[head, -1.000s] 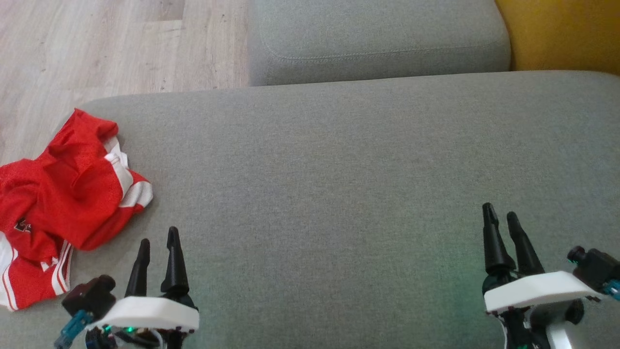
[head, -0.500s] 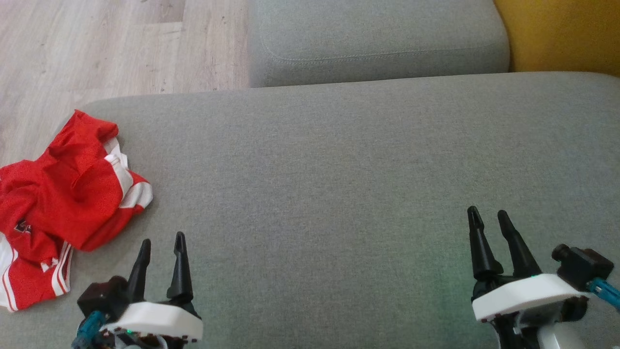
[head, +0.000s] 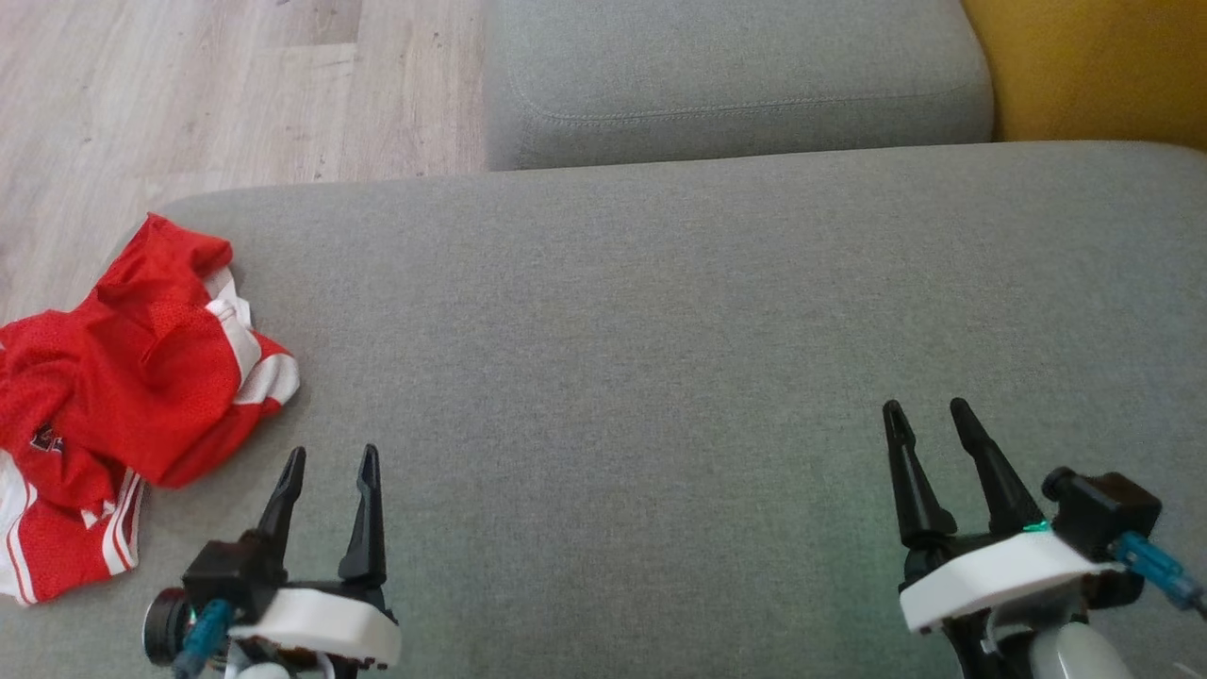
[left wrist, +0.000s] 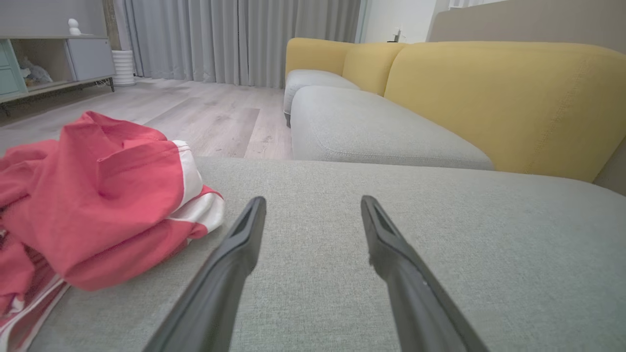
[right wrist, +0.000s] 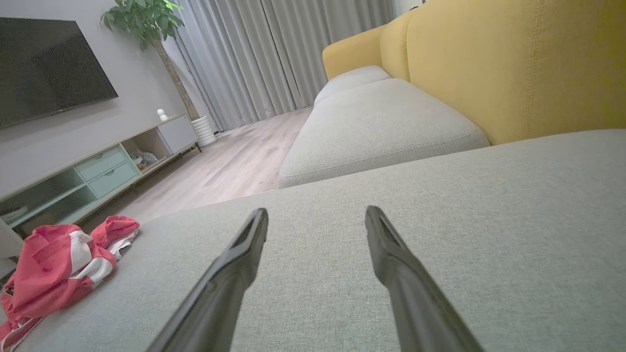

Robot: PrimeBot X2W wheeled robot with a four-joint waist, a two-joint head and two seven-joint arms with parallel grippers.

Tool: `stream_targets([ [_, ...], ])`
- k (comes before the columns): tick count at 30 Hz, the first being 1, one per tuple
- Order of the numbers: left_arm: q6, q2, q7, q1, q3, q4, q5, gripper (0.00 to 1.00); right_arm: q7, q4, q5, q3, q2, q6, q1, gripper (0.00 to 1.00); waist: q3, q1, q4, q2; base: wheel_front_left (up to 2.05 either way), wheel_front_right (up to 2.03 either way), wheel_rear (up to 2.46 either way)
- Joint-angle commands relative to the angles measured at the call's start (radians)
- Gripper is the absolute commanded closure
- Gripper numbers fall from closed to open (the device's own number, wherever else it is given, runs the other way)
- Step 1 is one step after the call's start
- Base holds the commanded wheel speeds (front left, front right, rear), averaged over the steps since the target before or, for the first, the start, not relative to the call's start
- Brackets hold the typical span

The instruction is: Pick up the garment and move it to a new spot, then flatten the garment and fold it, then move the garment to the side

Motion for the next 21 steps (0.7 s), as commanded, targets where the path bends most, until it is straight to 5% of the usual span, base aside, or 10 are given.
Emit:
stream_targets([
  [1,0.008,0.023,-0.015,-0.054,0.019,-0.026,0.033,0.00,-0.001,-0.047,-0.033,0.024,-0.012,-0.001,-0.014,0.00,0.000,0.0000,0.000,0.0000,0.00,0.00,0.00],
  [21,0.027,0.031,-0.073,-0.064,0.006,0.022,0.217,0.00,-0.014,-0.088,-0.219,0.041,-0.004,-0.001,0.009,0.00,-0.003,0.0000,0.000,0.0000,0.00,0.00,0.00],
])
